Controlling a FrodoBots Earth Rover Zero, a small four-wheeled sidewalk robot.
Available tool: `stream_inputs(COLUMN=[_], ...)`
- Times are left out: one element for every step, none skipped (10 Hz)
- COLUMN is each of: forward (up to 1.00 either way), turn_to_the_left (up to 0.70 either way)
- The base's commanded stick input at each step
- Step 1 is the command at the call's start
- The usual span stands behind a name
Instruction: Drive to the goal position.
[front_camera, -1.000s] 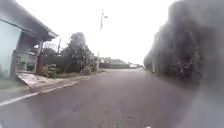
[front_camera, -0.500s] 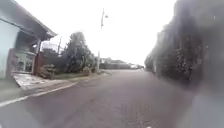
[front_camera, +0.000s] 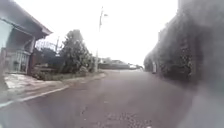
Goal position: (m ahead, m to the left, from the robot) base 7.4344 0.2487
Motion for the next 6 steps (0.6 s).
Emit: stream_inputs(forward=[0.70, 0.70, 0.70, 0.70, 0.70, 0.70], turn_to_the_left=[-0.35, -0.35, -0.09, 0.00, 0.00, 0.00])
